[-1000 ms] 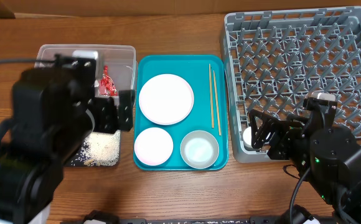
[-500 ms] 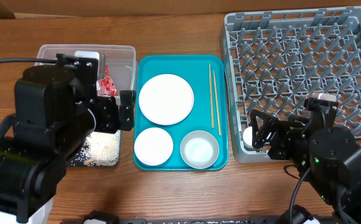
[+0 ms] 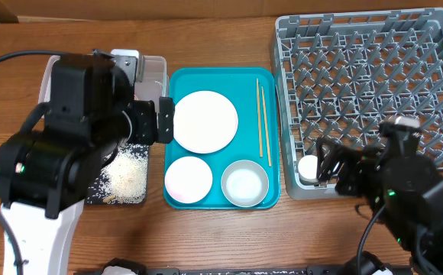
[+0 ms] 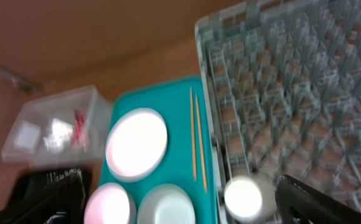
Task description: Sort waste into correct bins and load items into the dishwasher
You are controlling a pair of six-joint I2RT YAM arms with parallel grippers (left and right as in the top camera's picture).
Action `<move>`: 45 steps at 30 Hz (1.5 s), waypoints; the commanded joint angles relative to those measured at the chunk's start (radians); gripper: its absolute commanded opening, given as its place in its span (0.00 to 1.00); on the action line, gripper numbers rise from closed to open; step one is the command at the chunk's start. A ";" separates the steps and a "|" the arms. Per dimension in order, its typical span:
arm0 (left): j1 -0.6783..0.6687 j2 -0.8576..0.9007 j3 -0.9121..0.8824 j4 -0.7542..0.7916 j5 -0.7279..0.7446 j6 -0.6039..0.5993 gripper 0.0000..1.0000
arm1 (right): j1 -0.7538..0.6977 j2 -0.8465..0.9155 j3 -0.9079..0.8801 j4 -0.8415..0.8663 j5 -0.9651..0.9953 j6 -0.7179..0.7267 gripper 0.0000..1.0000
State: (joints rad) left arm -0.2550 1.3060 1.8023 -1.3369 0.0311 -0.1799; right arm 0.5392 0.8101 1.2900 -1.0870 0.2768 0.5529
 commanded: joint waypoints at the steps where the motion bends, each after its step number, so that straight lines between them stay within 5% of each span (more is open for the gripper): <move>1: -0.003 0.035 0.003 0.002 0.013 0.016 1.00 | -0.106 -0.055 -0.031 0.126 -0.047 -0.175 1.00; 6: -0.003 0.088 0.003 0.002 0.013 0.016 1.00 | -0.293 -0.177 -0.208 0.382 -0.311 -0.396 1.00; 27: -0.003 0.330 0.003 0.003 0.014 0.016 1.00 | -0.476 -0.778 -1.139 0.909 -0.414 -0.396 1.00; 35: -0.003 0.408 0.003 0.003 0.014 0.016 1.00 | -0.476 -0.808 -1.285 1.059 -0.439 -0.396 1.00; 45: -0.003 0.475 0.003 0.003 0.013 0.016 1.00 | -0.476 -0.808 -1.282 1.023 -0.454 -0.397 1.00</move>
State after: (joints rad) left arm -0.2550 1.7580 1.8023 -1.3354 0.0345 -0.1795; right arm 0.0662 0.0147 0.0185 -0.0681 -0.1699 0.1600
